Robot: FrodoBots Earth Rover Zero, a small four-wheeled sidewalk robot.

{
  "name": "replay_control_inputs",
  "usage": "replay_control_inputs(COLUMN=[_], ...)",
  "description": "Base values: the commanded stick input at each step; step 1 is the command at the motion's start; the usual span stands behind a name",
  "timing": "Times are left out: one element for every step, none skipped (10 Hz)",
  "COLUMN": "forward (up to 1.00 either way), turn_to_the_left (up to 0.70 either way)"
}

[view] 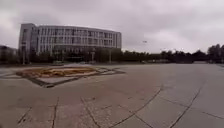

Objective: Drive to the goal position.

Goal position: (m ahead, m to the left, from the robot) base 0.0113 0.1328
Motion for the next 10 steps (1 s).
replay_control_inputs(forward=[0.70,0.70,0.70,0.70,0.70,0.70,0.70,0.70,0.70,0.70], turn_to_the_left=[0.03,0.03,0.03,0.03,0.03,0.03,0.03,0.02,-0.05,-0.06])
